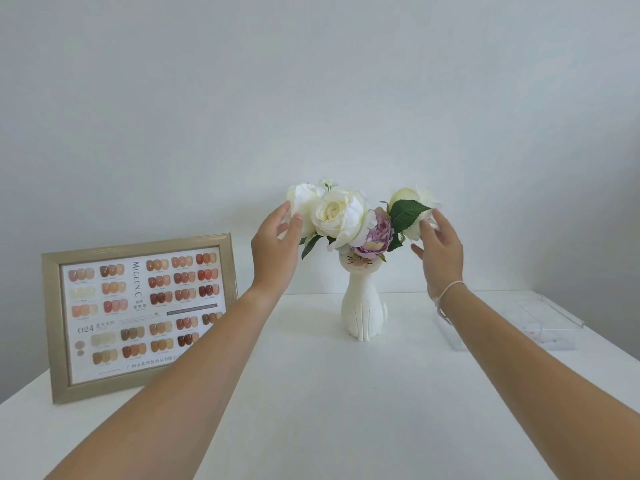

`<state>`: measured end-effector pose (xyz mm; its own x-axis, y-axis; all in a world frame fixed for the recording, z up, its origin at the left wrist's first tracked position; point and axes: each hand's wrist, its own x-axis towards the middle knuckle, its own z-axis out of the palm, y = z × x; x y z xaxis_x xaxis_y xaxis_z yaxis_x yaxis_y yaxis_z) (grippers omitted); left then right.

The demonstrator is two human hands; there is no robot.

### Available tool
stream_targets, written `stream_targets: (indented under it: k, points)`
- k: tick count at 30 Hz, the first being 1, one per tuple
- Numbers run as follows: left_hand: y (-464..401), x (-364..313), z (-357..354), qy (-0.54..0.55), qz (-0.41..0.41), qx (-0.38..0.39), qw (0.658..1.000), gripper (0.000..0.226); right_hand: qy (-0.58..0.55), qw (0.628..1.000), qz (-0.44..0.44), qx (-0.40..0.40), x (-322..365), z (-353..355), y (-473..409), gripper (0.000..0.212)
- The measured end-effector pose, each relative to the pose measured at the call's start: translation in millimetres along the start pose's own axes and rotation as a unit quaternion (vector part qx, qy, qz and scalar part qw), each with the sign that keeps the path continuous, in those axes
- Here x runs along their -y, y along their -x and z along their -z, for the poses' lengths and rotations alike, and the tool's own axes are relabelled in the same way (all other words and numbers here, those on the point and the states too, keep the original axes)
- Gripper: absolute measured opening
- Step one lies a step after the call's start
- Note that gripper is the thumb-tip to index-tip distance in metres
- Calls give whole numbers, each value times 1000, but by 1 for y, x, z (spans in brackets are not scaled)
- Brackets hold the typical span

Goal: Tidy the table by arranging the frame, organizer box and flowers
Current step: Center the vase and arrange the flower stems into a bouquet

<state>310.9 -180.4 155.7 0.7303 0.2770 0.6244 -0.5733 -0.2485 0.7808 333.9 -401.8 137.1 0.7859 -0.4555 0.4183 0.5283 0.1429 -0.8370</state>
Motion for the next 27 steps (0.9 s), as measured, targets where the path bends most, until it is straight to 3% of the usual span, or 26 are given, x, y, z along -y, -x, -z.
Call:
stream_targets:
  k: [5,10,15,19,24,27]
  points:
    - [2,0,-2,-28,-22,26,999,41,50,999,7,14,2,-3,-3,38]
    - [-3,-7,3,-38,-32,1,999,37,58,998,7,26,-2,4,0,40]
    - [-37,-34,5,-77,-94,-15,992,31,17,1000,-3,-20,-10,19,10,52]
    - [-71,-58,-1,-155,-127,62,978,30,27,998,-45,-24,-42,34,30,52]
    - [-108,-72,-19,-283,-71,220,931,4,163,976,-108,95,-91,42,52,54]
    - [-124,-68,-28,-354,-36,248,901,27,193,960,-134,151,-105,40,59,64]
